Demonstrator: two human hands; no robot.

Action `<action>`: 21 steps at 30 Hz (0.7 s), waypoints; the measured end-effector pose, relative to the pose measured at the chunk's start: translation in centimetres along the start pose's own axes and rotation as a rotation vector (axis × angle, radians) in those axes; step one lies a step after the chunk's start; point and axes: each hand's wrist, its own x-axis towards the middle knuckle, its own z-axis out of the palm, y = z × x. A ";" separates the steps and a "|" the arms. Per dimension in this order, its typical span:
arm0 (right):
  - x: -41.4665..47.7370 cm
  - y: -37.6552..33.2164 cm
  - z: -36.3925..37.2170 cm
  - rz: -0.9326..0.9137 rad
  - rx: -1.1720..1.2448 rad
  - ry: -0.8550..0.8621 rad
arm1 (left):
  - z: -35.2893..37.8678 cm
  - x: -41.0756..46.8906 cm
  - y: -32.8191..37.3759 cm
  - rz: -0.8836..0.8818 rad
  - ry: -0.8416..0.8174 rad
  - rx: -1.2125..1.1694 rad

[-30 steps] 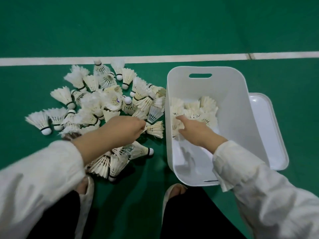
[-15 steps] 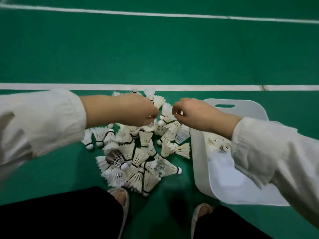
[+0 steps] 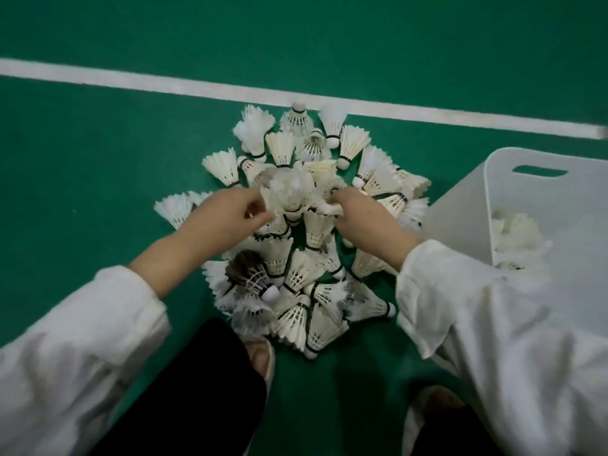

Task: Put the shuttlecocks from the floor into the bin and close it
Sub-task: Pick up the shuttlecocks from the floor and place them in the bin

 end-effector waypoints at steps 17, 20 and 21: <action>-2.2 -0.8 0.0 0.058 0.406 0.465 | 2.9 -1.9 -0.4 -0.073 0.285 -0.173; -2.3 -1.0 1.0 0.040 0.328 0.355 | 1.6 -2.3 0.0 -0.118 0.299 -0.231; -2.2 -0.9 1.5 0.047 0.305 0.316 | 1.2 -2.3 0.1 -0.119 0.315 -0.257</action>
